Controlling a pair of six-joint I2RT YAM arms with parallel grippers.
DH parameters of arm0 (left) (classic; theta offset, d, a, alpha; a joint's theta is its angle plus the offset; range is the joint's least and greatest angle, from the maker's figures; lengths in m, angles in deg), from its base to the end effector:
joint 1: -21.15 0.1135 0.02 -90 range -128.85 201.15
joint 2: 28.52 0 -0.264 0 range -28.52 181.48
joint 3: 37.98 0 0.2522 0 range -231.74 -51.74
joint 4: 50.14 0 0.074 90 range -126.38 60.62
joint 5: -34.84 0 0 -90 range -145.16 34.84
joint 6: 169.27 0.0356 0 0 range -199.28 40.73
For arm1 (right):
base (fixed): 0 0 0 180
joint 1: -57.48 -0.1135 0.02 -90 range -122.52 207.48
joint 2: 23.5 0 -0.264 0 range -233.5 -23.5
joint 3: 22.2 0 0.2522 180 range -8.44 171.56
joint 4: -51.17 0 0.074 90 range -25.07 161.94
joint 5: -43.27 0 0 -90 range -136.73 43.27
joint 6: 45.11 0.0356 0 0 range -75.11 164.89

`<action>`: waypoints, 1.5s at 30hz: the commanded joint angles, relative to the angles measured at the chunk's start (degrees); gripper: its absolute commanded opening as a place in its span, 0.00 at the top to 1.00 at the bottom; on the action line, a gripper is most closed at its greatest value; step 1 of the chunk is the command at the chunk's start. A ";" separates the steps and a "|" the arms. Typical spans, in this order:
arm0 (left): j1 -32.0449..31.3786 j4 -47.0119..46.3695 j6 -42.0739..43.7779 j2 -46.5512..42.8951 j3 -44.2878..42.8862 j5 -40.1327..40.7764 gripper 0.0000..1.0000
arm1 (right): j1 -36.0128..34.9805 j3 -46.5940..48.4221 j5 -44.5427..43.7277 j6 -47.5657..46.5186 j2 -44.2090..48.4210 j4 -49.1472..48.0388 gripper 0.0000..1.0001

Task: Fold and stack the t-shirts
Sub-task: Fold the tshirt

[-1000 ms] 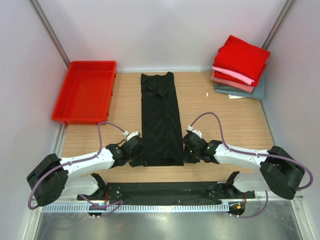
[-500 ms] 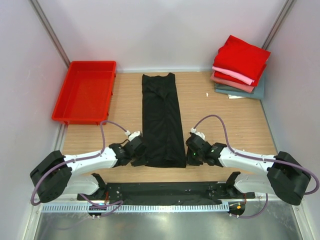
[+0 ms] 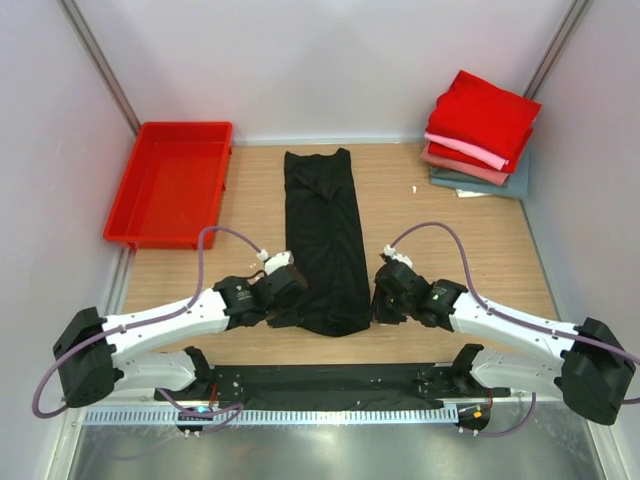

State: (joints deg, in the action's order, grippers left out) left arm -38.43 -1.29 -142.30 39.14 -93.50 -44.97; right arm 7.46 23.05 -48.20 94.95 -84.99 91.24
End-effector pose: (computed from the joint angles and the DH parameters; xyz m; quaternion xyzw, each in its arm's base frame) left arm 0.1164 -0.1857 0.2093 -0.0513 0.9632 -0.1776 0.1952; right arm 0.1272 0.1503 0.1838 0.0041 0.9570 0.2142 0.1955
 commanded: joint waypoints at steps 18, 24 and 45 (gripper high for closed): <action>11.74 15.53 14.50 11.35 -30.48 16.00 1.00 | 9.84 36.52 -9.87 -16.83 -18.22 8.32 0.99; 19.75 13.16 19.43 18.20 -36.46 11.69 1.00 | 13.80 43.48 -7.41 -20.35 -25.24 8.06 0.99; 32.06 15.35 31.38 50.71 -68.07 7.81 0.99 | 23.30 68.17 -0.64 -25.45 -51.87 7.62 0.99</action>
State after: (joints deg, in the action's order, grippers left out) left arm -7.85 13.75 -113.99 85.67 -155.64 -38.19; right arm 29.64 86.22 -50.28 71.37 -133.80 99.68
